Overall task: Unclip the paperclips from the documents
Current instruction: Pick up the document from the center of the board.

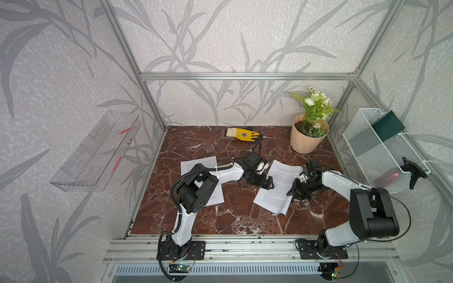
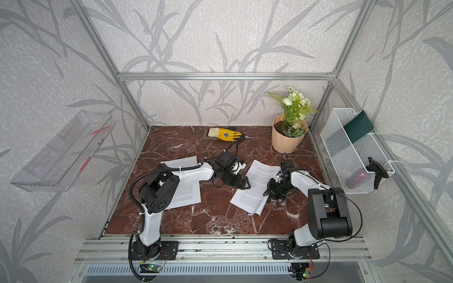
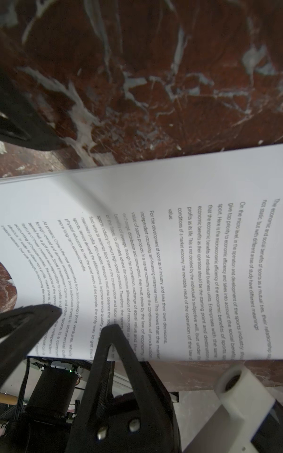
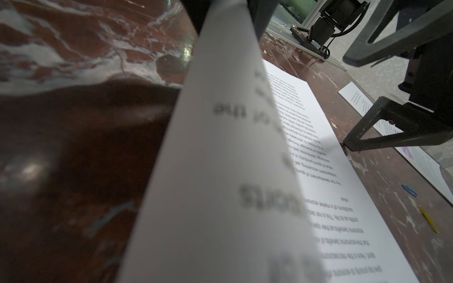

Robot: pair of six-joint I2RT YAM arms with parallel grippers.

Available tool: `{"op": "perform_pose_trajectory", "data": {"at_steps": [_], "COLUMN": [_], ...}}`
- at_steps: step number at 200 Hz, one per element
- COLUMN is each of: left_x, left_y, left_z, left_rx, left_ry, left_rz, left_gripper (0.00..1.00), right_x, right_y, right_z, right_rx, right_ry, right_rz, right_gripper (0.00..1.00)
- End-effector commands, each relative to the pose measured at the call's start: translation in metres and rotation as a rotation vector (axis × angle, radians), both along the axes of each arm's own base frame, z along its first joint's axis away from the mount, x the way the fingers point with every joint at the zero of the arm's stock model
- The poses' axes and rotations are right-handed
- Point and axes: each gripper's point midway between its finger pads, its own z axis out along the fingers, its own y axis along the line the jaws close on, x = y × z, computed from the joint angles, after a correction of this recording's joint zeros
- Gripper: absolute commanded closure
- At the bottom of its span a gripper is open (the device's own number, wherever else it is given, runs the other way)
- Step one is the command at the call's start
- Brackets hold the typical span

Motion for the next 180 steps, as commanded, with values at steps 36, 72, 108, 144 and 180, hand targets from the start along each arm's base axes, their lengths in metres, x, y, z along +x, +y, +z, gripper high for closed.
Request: {"op": "perform_pose_trajectory", "data": {"at_steps": [36, 72, 108, 144, 180], "left_x": [0.035, 0.036, 0.034, 0.041, 0.055], "left_y": [0.049, 0.057, 0.054, 0.066, 0.089], "left_z": [0.041, 0.063, 0.084, 0.093, 0.110], "left_rx": [0.062, -0.020, -0.074, -0.113, -0.098], "left_ry": [-0.048, -0.014, -0.010, -0.009, -0.029], "left_rz": [0.164, 0.234, 0.234, 0.283, 0.348], "left_gripper": [0.01, 0.01, 0.01, 0.01, 0.01], "right_x": [-0.002, 0.004, 0.011, 0.014, 0.014], "right_y": [0.010, 0.021, 0.030, 0.031, 0.032], "right_z": [0.031, 0.051, 0.079, 0.111, 0.142], "right_rx": [0.073, 0.157, 0.228, 0.240, 0.260], "right_ry": [-0.011, -0.048, -0.104, -0.153, -0.217], "right_rz": [-0.001, -0.013, -0.017, -0.035, -0.028], "right_gripper": [0.77, 0.78, 0.78, 0.78, 0.78]}}
